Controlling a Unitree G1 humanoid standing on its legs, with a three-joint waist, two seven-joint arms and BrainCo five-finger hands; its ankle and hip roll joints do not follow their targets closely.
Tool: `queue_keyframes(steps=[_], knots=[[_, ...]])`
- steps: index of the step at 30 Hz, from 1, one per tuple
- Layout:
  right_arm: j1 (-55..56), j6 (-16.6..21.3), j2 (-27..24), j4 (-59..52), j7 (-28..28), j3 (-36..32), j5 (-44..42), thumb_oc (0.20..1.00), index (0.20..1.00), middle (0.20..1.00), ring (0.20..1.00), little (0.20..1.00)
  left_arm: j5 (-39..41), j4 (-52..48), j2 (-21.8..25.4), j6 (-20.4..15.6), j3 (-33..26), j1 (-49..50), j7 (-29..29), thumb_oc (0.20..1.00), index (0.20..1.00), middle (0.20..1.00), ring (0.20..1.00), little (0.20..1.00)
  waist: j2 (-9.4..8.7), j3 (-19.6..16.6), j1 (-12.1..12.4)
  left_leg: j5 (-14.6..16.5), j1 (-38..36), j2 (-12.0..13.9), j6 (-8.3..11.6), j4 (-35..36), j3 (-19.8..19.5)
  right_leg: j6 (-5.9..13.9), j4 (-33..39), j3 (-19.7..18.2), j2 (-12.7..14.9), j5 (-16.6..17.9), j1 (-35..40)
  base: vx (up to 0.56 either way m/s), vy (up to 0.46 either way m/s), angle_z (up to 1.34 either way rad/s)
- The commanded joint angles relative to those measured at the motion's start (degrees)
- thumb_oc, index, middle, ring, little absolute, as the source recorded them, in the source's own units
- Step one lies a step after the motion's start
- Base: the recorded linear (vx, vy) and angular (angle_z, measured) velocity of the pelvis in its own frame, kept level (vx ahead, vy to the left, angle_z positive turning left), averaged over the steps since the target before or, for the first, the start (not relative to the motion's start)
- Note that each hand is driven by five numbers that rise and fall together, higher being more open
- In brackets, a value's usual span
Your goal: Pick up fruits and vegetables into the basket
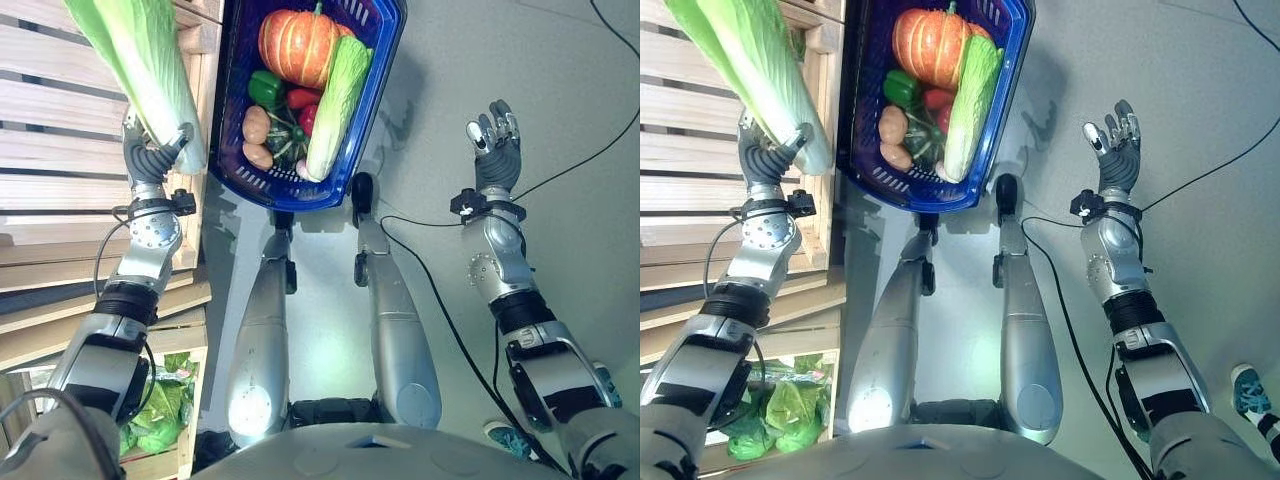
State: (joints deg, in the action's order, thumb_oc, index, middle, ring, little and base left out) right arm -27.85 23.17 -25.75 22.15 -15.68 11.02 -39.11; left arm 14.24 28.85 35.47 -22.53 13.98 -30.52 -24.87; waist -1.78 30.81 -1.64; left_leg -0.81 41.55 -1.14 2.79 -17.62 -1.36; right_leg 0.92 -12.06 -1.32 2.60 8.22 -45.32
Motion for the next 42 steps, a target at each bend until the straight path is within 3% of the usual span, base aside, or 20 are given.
queue_keyframes(steps=[1, 9, 15, 24, 35, 42], knots=[[2.17, 2.41, -3.07, -7.60, 3.59, -1.58, 0.86, 1.000, 1.000, 1.000, 1.000, 1.000, -3.22, -6.85, 0.61, -3.84, 0.23, -0.04, 4.92, 0.200, 0.200, 0.200, 0.200, 0.200, 4.36, -1.02, -1.49, -1.91, -1.39, -2.41, -0.58, 5.05, 1.29, 2.14, -4.65, 4.28, -2.57, -8.69, 3.97, 0.00, 0.019, -0.03], [2.64, 0.36, -3.53, -15.75, 12.22, 1.43, 0.46, 1.000, 1.000, 1.000, 1.000, 1.000, -3.46, -14.45, 3.34, -7.13, 3.67, -1.38, 14.41, 0.200, 0.200, 0.200, 0.200, 0.200, 4.13, -1.02, -2.09, -2.24, -1.89, -2.20, -0.77, 5.54, 2.10, 2.40, -4.27, 4.00, -2.62, -8.10, 4.41, 0.00, 0.006, -0.06], [0.77, -5.95, -4.97, -18.72, 19.02, 5.07, -4.09, 1.000, 1.000, 1.000, 1.000, 1.000, -1.74, -17.72, 4.88, -6.04, 7.96, -4.06, 21.52, 0.200, 0.200, 0.200, 0.200, 0.200, 3.84, -1.02, -2.18, -2.50, -1.95, -1.97, -0.71, 5.62, 2.38, 2.67, -4.25, 3.94, -2.61, -7.72, 4.45, 0.00, -0.001, -0.01], [-2.81, -10.96, -6.68, -18.29, 21.60, 11.12, -10.90, 1.000, 1.000, 1.000, 1.000, 1.000, -0.26, -18.88, 6.24, -5.52, 16.46, -7.65, 26.95, 0.200, 0.200, 0.200, 0.200, 0.200, 3.21, -1.02, -1.91, -2.82, -2.06, -1.58, -0.70, 6.19, 2.67, 2.92, -3.77, 4.01, -2.67, -7.00, 4.53, 0.00, 0.000, 0.00], [-5.82, -11.41, -8.51, -19.07, 23.52, 15.78, -17.00, 1.000, 1.000, 1.000, 1.000, 1.000, 0.73, -21.05, 7.84, -2.06, 24.40, -10.86, 32.30, 0.200, 0.200, 0.200, 0.200, 0.200, 2.54, -1.02, -1.62, -2.95, -1.76, -1.41, -0.76, 6.38, 2.80, 3.32, -3.32, 4.24, -2.61, -6.20, 4.22, 0.00, 0.000, 0.00], [-6.50, -10.70, -9.20, -20.78, 24.48, 17.21, -19.06, 1.000, 1.000, 1.000, 1.000, 1.000, -1.30, -21.56, 8.96, 0.66, 27.17, -11.73, 32.83, 0.200, 0.200, 0.200, 0.200, 0.200, 2.08, -1.02, -1.43, -2.90, -1.65, -1.33, -0.84, 6.47, 2.68, 3.52, -3.25, 4.34, -2.62, -5.84, 3.98, 0.00, -0.019, 0.01]])
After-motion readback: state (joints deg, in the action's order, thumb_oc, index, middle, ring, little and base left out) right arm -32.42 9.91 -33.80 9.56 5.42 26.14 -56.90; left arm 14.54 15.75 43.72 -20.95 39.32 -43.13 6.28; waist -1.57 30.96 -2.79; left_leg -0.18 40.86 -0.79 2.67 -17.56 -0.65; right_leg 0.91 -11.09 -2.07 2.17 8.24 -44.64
